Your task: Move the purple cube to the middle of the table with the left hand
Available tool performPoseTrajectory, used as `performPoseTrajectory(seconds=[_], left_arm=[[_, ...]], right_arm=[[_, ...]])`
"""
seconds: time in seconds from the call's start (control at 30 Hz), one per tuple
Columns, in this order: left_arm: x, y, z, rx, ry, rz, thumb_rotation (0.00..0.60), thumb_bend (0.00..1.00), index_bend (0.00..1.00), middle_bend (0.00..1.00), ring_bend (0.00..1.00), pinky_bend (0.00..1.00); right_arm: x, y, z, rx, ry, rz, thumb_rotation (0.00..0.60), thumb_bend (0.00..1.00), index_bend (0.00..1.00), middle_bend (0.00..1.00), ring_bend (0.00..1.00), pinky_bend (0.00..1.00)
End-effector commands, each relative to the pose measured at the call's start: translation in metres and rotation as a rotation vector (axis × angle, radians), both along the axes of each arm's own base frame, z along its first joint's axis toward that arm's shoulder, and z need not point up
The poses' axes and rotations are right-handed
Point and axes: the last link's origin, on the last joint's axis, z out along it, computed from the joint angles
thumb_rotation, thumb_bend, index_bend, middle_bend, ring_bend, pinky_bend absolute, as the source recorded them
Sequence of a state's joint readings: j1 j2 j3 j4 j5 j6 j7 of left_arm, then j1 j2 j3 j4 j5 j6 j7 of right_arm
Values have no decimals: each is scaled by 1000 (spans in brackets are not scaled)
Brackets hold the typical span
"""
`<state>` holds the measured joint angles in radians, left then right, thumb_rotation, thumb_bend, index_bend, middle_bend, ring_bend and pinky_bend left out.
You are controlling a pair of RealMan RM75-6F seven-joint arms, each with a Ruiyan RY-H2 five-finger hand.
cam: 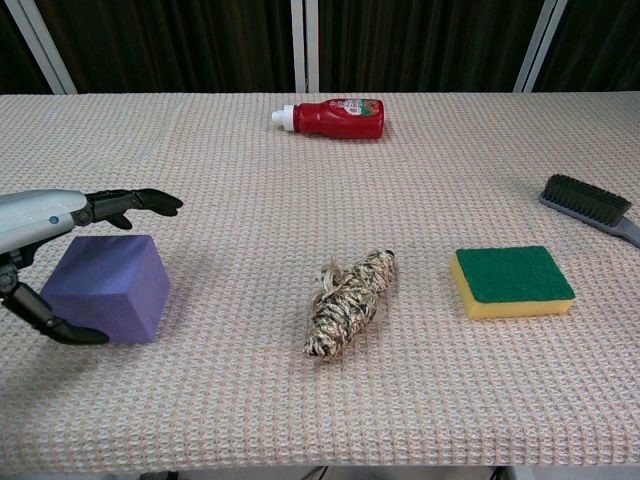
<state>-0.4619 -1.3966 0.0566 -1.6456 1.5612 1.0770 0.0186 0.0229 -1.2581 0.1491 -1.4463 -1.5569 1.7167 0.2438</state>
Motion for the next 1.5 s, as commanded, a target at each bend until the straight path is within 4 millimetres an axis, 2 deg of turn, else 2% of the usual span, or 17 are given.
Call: performPoseTrajectory(seconds=[0.03, 0.3, 0.47, 0.57, 0.67, 0.83, 0.93, 1.0, 1.13, 1.27, 1.4, 1.5], left_arm=[[0, 0, 0, 0, 0, 0, 595, 0, 20, 87, 51, 162], [-1, 1, 3, 10, 13, 6, 600, 14, 36, 102, 52, 162], [-3, 1, 5, 14, 27, 23, 600, 51, 126, 166, 68, 183], [-4, 1, 5, 13, 32, 29, 600, 108, 192, 227, 127, 221], [-4, 1, 5, 11, 44, 34, 600, 174, 263, 325, 228, 325], [-2, 4, 6, 21, 67, 33, 600, 280, 438, 522, 415, 505], [4, 9, 12, 51, 59, 17, 600, 306, 497, 581, 472, 553], [12, 16, 19, 72, 46, -4, 600, 311, 510, 593, 483, 562], [42, 43, 35, 115, -12, -79, 600, 313, 534, 610, 503, 581], [93, 81, 40, 107, -114, -162, 600, 313, 535, 610, 503, 581], [142, 119, 28, 102, -185, -211, 600, 324, 539, 613, 505, 581], [171, 147, 4, 98, -204, -201, 600, 329, 542, 616, 509, 581]], right_arm=[[0, 0, 0, -1, 0, 2, 600, 325, 0, 0, 0, 0], [1, 0, 2, -6, -1, 11, 600, 325, 0, 0, 0, 0], [-1, 0, 3, -11, -8, 10, 600, 325, 0, 0, 0, 0], [-1, 0, 1, -9, -9, 11, 600, 326, 0, 0, 0, 0], [-2, 1, 1, -7, -9, 12, 600, 326, 0, 0, 0, 0], [-3, 1, 3, -13, -9, 11, 600, 326, 0, 0, 0, 0], [-4, 1, 4, -14, -10, 9, 600, 326, 0, 0, 0, 0], [-4, 1, 3, -11, -8, 9, 600, 326, 0, 0, 0, 0], [-3, 0, 0, 3, -3, 12, 600, 326, 0, 0, 0, 0], [1, -2, -4, 15, -1, 21, 600, 326, 0, 0, 0, 0], [6, -4, -6, 21, 6, 31, 600, 326, 0, 0, 0, 0], [10, -5, -8, 34, 14, 41, 600, 326, 0, 0, 0, 0]])
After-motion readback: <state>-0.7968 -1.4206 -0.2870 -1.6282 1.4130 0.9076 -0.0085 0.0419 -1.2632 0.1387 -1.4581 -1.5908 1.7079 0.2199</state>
